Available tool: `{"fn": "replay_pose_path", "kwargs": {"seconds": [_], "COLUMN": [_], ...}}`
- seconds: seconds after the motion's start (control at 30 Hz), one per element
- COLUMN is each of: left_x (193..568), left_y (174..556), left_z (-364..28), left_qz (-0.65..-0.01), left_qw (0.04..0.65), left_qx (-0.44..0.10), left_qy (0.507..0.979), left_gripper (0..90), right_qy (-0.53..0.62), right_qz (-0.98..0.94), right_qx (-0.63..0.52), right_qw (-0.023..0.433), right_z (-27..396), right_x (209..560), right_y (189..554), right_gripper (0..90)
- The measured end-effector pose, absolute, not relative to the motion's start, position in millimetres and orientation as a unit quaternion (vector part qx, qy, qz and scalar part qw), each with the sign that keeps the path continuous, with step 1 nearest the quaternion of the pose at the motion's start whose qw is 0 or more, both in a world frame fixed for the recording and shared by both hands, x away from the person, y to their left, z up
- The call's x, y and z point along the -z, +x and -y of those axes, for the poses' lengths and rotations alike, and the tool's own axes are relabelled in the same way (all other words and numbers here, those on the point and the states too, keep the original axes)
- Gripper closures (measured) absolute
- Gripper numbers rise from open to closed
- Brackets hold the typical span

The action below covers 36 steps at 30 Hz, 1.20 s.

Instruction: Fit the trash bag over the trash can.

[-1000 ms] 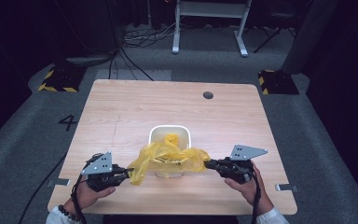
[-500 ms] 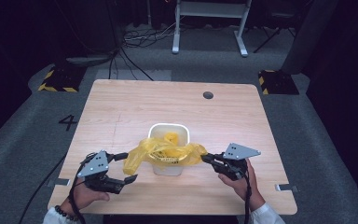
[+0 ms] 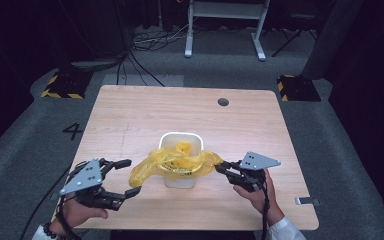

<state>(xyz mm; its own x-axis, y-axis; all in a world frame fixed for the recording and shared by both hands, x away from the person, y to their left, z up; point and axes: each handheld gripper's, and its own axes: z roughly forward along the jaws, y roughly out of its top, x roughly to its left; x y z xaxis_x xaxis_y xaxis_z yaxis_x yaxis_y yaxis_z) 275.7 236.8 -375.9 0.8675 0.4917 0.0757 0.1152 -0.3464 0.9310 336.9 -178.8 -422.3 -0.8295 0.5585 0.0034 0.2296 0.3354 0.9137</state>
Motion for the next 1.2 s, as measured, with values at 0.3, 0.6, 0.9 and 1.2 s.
{"fn": "replay_pose_path", "kwargs": {"seconds": [0.3,0.6,0.9,1.2], "left_x": [390,392,398,403], "left_y": [316,327,349,354], "left_z": [-217,-207,-203,-200], "left_qz": [-0.21,-0.189,-0.197,-0.198], "left_qw": [0.469,0.453,0.46,0.48], "left_qx": [-0.195,-0.209,-0.219,-0.213], "left_qy": [0.835,0.846,0.838,0.828], "left_gripper": [67.4,80.1,85.0,86.7], "right_qy": [0.252,0.242,0.239,0.247], "right_qz": [-0.789,-0.776,-0.801,-0.795], "right_qx": [-0.534,-0.556,-0.518,-0.529], "right_qw": [0.168,0.174,0.182,0.164], "right_z": [184,179,157,162], "right_x": [409,389,392,393], "right_y": [338,335,362,369], "right_gripper": [49.8,41.1,79.2,79.4]}}
